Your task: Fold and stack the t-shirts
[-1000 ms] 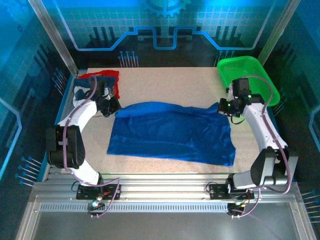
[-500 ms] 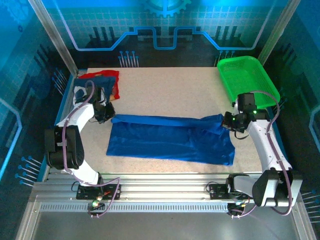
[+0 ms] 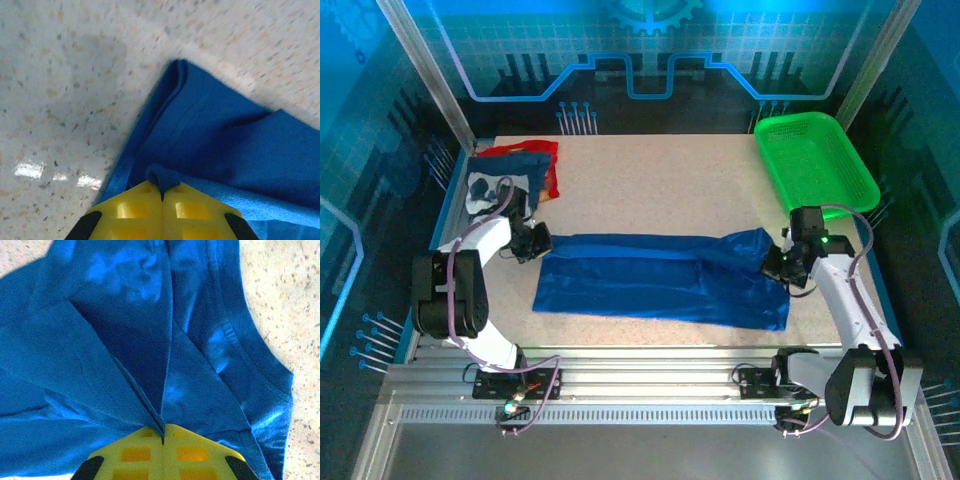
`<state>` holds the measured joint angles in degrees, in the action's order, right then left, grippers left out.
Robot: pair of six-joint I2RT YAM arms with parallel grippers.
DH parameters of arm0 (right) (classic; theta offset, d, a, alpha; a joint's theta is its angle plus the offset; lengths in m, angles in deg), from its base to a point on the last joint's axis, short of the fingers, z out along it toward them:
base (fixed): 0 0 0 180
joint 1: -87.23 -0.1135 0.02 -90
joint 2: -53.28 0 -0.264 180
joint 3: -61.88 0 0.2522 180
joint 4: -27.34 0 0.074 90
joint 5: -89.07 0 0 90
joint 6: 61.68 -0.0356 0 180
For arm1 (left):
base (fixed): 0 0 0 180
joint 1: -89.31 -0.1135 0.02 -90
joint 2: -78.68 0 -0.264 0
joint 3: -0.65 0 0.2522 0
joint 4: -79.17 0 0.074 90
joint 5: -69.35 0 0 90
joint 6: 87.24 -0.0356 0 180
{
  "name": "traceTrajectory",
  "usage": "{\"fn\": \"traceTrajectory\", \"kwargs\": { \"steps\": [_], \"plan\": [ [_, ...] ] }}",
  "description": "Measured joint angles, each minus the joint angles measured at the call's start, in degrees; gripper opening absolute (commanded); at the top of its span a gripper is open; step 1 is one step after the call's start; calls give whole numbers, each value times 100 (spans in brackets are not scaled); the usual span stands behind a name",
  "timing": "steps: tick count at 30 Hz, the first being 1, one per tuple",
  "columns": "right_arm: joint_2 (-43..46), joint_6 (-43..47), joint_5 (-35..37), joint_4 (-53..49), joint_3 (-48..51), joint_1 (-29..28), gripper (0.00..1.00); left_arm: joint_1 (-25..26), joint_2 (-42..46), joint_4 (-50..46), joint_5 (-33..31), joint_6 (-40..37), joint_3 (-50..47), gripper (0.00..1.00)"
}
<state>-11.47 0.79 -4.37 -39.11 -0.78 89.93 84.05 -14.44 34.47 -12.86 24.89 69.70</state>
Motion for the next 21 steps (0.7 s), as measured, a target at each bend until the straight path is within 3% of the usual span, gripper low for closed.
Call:
{"fn": "traceTrajectory", "kwargs": {
  "steps": [5, 12, 13, 17, 21],
  "plan": [
    [52, -103, 0, -122, 94, 0, 0, 0, 2, 13, -7, 22, -254, 1],
    [-11, -278, 0, -428, 94, 0, 0, 0, -24, 7, -166, 131, -273, 22],
    [-42, -297, 0, -483, 94, 0, 5, 0, -26, 2, -199, 153, -273, 23],
    [-221, -372, 39, -831, 92, 0, 48, 0, 26, -9, -308, 256, -280, 39],
    [-269, -376, 87, -1250, 79, 0, 63, 4, 549, -35, -396, 457, -356, 55]
  ]
}}
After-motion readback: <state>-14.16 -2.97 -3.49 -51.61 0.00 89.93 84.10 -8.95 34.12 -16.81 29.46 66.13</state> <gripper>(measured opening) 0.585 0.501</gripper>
